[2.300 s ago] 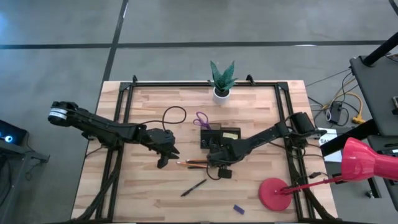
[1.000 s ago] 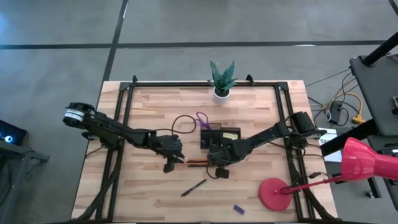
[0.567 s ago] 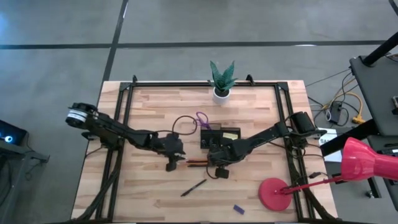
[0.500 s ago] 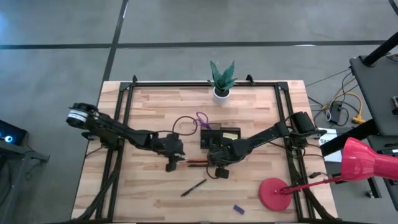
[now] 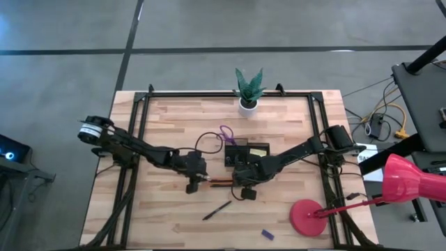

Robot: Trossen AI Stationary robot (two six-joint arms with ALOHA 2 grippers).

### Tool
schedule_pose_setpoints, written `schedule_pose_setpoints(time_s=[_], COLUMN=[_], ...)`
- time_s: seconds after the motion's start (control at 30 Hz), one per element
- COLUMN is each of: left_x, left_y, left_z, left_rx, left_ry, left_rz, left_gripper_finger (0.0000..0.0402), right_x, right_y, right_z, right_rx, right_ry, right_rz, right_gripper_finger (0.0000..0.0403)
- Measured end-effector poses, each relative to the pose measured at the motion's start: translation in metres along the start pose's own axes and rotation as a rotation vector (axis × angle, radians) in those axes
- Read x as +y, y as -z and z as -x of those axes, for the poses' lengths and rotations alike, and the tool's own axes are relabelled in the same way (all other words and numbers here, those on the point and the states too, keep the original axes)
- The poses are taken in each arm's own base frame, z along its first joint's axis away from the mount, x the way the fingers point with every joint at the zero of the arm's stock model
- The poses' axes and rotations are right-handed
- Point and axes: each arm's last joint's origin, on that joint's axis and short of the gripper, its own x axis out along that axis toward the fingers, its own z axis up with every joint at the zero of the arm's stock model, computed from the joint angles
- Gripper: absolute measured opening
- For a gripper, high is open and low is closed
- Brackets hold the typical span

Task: Pick and place office supplies into organizer
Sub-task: Put the top orange pencil into the black organizer

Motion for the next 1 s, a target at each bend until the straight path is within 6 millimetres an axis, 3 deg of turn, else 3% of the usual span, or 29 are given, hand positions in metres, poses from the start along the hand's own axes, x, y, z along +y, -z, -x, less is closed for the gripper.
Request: schedule_pose_setpoints(time_s=[0.27,0.57,0.77,1.0], left_x=[0.0,-0.001,-0.001,-0.003], left_y=[-0.002,-0.002,-0.002,-0.01], left_z=[-0.001,-0.001,-0.001,0.006], left_rx=[-0.026,-0.02,-0.017,-0.022], left_ry=[0.006,0.023,0.026,0.027], left_rz=[-0.001,-0.067,-0.072,-0.078], left_gripper_finger=[0.0092,0.0012,0.0013,0.0015], right_x=[0.0,0.0,0.001,0.007], right_y=[0.0,0.0,-0.003,-0.012], right_z=[0.0,0.0,0.004,0.037], right_rx=[0.0,-0.002,-0.003,-0.083], right_ry=[0.0,-0.001,-0.008,0.056], right_rz=[0.0,-0.001,-0.002,-0.063], right_gripper_finger=[0.0009,0.0009,0.0009,0.0009])
